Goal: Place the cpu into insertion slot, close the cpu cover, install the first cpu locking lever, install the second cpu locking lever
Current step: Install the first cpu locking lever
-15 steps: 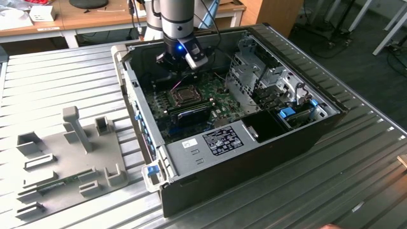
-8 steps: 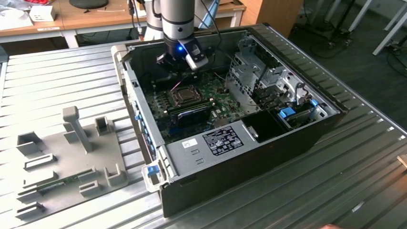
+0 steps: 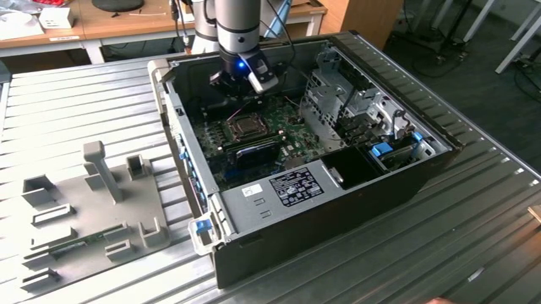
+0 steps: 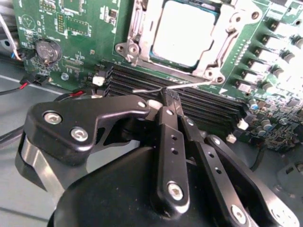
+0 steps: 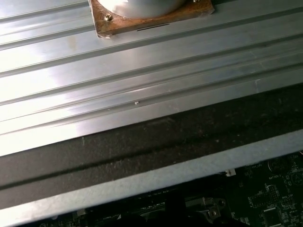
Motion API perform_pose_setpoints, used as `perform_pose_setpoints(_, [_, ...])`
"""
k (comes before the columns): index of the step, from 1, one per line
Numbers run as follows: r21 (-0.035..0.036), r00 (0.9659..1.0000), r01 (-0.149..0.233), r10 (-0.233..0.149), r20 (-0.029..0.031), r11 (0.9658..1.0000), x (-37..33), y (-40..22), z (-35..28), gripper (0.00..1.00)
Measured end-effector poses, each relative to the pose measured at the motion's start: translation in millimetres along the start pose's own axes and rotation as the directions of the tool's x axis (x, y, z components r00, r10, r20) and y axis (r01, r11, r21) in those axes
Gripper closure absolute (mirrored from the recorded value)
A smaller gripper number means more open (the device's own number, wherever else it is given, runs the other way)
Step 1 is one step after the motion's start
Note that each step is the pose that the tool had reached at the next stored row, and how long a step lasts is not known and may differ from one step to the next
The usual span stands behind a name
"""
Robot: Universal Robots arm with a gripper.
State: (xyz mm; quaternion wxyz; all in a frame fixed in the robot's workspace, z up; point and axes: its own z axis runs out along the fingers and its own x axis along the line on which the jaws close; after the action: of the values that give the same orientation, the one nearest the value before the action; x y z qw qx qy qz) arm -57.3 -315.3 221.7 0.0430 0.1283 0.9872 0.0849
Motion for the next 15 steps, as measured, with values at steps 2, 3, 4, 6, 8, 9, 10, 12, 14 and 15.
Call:
perform_pose_setpoints(2, [-0.0001,1.0,0.0,0.0,0.0,1.0,-0.3,0.0,0.4,0.89])
perform_pose_setpoints(3, [-0.0002,1.0,0.0,0.0,0.0,1.0,-0.4,0.0,0.8,0.89])
perform_pose_setpoints(4, [-0.0003,1.0,0.0,0.0,0.0,1.0,-0.6,0.0,1.2,0.89])
perform_pose_setpoints(6, [-0.0001,1.0,0.0,0.0,-0.0001,1.0,-1.1,-0.1,2.2,0.89])
perform_pose_setpoints(8, [-0.0002,1.0,0.0,0.0,0.0,1.0,-1.7,-0.1,3.3,0.89])
perform_pose_setpoints(9, [-0.0001,1.0,0.0,0.0,-0.0001,1.0,-2.0,-0.1,3.9,0.89])
perform_pose_setpoints(10, [-0.0001,1.0,0.0,0.0,0.0,1.0,-2.3,-0.1,4.6,0.89])
perform_pose_setpoints(12, [-0.0002,1.0,0.0,0.0,-0.0001,1.0,-2.8,-0.2,6.0,0.89])
perform_pose_setpoints(14, [0.0,1.0,0.001,-0.001,-0.0001,1.0,-3.4,-0.3,7.3,0.89])
perform_pose_setpoints(15, [-0.0001,1.0,0.001,-0.001,-0.0001,1.0,-3.6,-0.3,8.0,0.89])
